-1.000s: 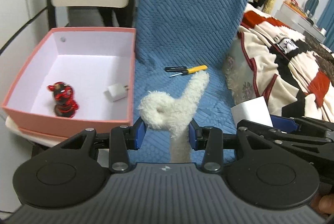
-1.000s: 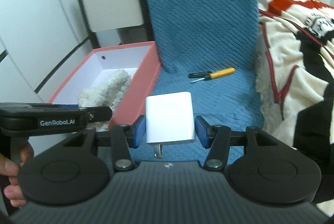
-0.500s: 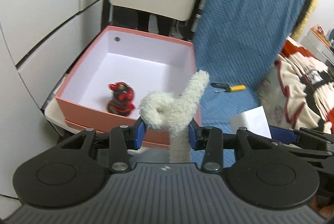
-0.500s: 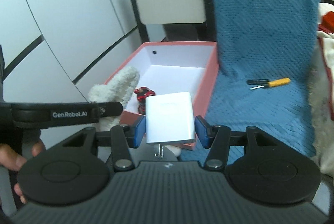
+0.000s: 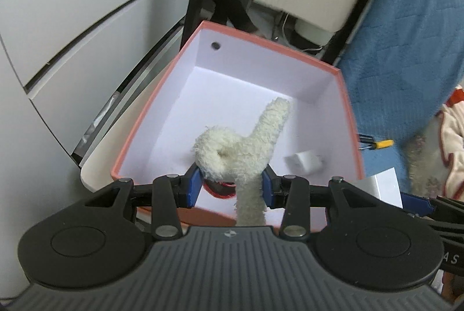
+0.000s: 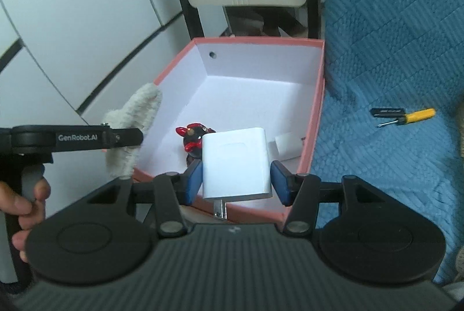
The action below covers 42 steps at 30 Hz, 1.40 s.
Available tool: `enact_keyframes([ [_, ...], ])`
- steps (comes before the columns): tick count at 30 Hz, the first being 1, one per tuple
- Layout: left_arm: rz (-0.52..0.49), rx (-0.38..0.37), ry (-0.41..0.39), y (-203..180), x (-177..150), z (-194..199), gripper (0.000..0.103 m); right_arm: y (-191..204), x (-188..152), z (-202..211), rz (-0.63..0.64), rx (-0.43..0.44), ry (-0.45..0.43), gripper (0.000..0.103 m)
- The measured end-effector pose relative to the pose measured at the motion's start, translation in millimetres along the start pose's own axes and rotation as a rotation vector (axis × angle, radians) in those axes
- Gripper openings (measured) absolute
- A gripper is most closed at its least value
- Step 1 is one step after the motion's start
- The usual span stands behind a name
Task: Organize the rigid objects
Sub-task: 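Lower the fuzzy object and charger into the box and open both grippers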
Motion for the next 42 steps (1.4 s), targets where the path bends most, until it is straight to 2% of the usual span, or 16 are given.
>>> enact_keyframes([
  [10, -0.003, 0.005, 0.114, 35, 24, -81, 0.047, 8, 13, -78, -0.015, -0.016, 0.088, 0.053],
  [14, 0.012, -0.023, 0.145, 42, 29, -103, 0.047, 11, 20, -93, 0.01, -0.042, 0.093, 0.052],
  [18, -0.005, -0.019, 0.149, 37, 32, -109, 0.048, 11, 20, -99, 0.006, -0.042, 0.096, 0.052],
  [23, -0.006, -0.018, 0.149, 36, 28, -103, 0.05, 8, 20, -88, 0.005, -0.041, 0.075, 0.052],
  [26, 0.017, -0.031, 0.128, 37, 23, -92, 0.055, 8, 19, -82, 0.002, -0.037, 0.062, 0.052],
  [30, 0.026, -0.04, 0.101, 34, 17, -75, 0.056, 7, 16, -67, 0.005, -0.036, 0.04, 0.052],
  [42, -0.04, -0.077, 0.013, -10, 3, -17, 0.057, 2, 8, -6, 0.006, -0.048, -0.055, 0.052],
])
Point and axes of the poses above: each gripper's, at about its wrist camera, not at the fingertips, and z roughly against the way its jaws point, y to its left, x to its top, the point moved 4 cm from there along -z, roughly the way its jaws point, and after that the axes turned 8 degrees about y, right-handed, at the moved point
